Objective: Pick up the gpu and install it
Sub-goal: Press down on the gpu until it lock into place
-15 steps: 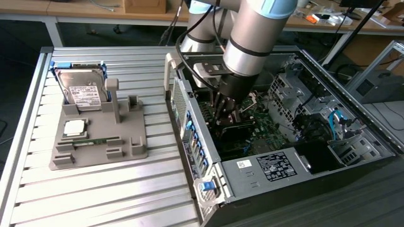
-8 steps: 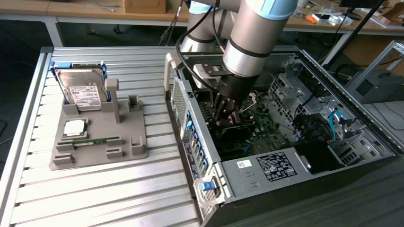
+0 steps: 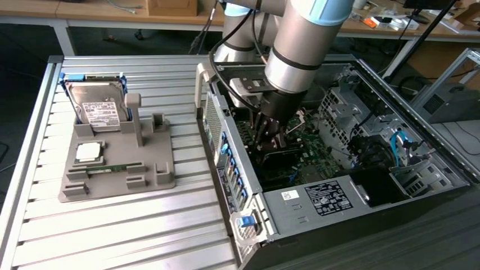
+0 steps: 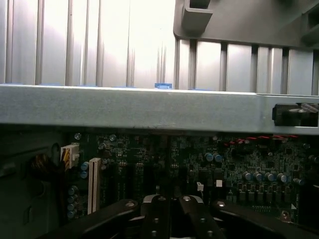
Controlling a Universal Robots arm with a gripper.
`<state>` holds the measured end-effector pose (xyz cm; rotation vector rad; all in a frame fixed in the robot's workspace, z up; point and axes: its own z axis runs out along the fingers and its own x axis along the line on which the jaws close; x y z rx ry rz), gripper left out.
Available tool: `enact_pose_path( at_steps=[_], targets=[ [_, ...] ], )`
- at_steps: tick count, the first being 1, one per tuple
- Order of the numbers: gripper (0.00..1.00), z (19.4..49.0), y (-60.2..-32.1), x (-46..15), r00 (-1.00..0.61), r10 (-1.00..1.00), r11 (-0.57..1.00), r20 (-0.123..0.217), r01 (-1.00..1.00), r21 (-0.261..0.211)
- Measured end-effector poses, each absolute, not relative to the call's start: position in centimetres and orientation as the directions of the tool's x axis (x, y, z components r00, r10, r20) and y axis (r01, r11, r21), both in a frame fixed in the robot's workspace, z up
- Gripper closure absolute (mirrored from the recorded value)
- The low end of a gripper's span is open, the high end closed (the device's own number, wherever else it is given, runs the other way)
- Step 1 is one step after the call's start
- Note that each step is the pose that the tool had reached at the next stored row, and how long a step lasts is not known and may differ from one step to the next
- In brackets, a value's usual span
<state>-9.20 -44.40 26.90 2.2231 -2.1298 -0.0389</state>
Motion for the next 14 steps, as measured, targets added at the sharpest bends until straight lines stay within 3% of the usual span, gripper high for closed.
enact_pose_path(
  at_steps=[14],
  targets=[
    [0.89,29.2,-44.4,-8.9,0.049,-0.998,-0.047,0.025,-0.997,0.061]
  ],
)
